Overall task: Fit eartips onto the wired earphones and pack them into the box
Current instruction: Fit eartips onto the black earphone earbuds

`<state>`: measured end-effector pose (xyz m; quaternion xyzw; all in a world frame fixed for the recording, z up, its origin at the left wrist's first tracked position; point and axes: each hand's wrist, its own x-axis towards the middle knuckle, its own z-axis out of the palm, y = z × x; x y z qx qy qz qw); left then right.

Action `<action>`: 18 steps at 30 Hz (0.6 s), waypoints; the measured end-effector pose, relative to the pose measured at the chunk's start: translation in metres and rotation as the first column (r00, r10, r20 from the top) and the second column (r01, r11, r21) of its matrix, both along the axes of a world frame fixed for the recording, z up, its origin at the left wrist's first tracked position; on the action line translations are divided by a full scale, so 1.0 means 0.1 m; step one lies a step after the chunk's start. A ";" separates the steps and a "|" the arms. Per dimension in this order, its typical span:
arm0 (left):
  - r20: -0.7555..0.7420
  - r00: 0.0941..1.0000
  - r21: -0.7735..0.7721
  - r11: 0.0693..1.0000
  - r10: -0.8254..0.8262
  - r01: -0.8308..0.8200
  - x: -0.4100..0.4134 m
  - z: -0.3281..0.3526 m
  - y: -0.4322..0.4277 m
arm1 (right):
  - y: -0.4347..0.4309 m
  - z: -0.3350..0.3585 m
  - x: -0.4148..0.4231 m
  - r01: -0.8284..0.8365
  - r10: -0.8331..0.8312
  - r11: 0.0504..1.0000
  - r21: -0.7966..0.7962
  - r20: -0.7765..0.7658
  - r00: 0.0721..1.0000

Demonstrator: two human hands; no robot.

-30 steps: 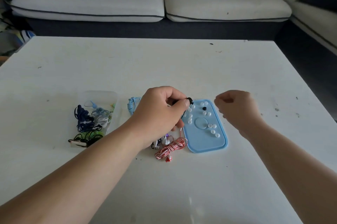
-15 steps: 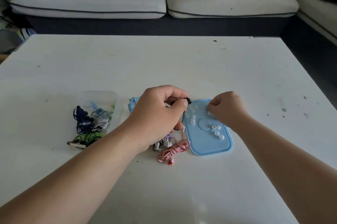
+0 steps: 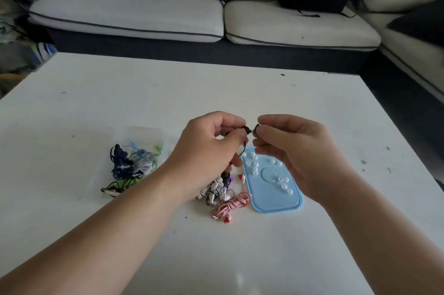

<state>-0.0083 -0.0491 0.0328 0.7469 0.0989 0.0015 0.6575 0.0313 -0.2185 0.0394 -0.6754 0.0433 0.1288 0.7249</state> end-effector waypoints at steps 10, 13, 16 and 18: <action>0.047 0.998 -0.010 0.999 -0.034 0.035 -0.09 0.07 0.08 | 0.07 -0.01 -0.23 -0.048 0.048 0.972 0.229 0.005 0.999; 0.045 0.998 -0.002 0.999 -0.052 0.052 -0.07 0.05 0.09 | 0.05 -0.02 -0.17 -0.093 0.093 0.967 0.238 0.011 0.996; 0.037 0.997 0.025 0.998 -0.064 0.063 -0.04 0.04 0.08 | 0.01 -0.04 -0.09 -0.139 0.145 0.965 0.222 -0.014 0.989; 0.028 0.998 0.028 0.998 -0.062 0.061 -0.02 0.03 0.06 | -0.02 -0.05 -0.04 -0.168 0.176 0.964 0.206 -0.023 0.984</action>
